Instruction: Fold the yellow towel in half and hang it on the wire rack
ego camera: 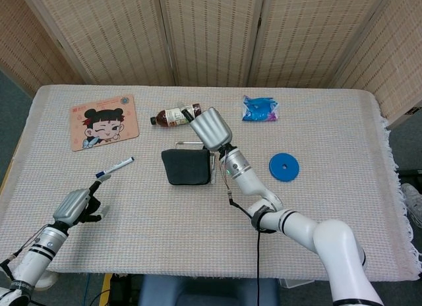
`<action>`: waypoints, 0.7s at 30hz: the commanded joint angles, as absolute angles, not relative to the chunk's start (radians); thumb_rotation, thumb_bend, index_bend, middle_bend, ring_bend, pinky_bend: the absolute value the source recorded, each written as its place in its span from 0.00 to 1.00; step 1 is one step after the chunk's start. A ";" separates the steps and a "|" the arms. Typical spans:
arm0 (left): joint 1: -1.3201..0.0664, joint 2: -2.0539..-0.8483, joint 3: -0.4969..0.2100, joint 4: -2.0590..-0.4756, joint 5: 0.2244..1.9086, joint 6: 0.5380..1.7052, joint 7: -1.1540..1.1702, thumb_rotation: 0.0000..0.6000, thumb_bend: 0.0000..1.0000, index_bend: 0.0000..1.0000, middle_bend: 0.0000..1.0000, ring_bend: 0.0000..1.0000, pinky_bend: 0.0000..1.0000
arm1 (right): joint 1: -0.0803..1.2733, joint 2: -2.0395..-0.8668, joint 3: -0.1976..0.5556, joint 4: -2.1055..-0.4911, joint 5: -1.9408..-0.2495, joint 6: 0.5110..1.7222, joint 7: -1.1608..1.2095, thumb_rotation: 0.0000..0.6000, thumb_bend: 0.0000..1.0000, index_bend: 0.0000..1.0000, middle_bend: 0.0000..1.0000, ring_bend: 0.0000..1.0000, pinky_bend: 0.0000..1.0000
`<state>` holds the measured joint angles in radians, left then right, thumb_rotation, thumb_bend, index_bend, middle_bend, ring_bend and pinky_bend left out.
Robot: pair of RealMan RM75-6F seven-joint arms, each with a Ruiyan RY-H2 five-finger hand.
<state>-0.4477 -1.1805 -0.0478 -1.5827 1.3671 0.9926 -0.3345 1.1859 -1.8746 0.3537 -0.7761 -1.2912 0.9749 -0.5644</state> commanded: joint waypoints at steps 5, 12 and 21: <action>-0.449 -1.184 -0.057 -1.569 1.369 1.009 -0.313 1.00 0.47 0.06 0.97 0.84 0.98 | 1.064 -1.746 0.299 -1.003 -1.313 1.063 -0.538 1.00 0.24 0.03 0.83 0.95 1.00; -0.445 -1.190 -0.070 -1.554 1.365 1.042 -0.262 1.00 0.47 0.08 0.90 0.77 0.94 | 0.900 -1.552 0.235 -1.299 -1.349 1.203 -0.546 1.00 0.30 0.17 0.77 0.87 1.00; -0.398 -1.192 -0.095 -1.540 1.335 1.161 -0.144 1.00 0.45 0.15 0.82 0.69 0.85 | 0.650 -1.290 0.128 -1.585 -1.390 1.385 -0.479 1.00 0.38 0.24 0.71 0.78 1.00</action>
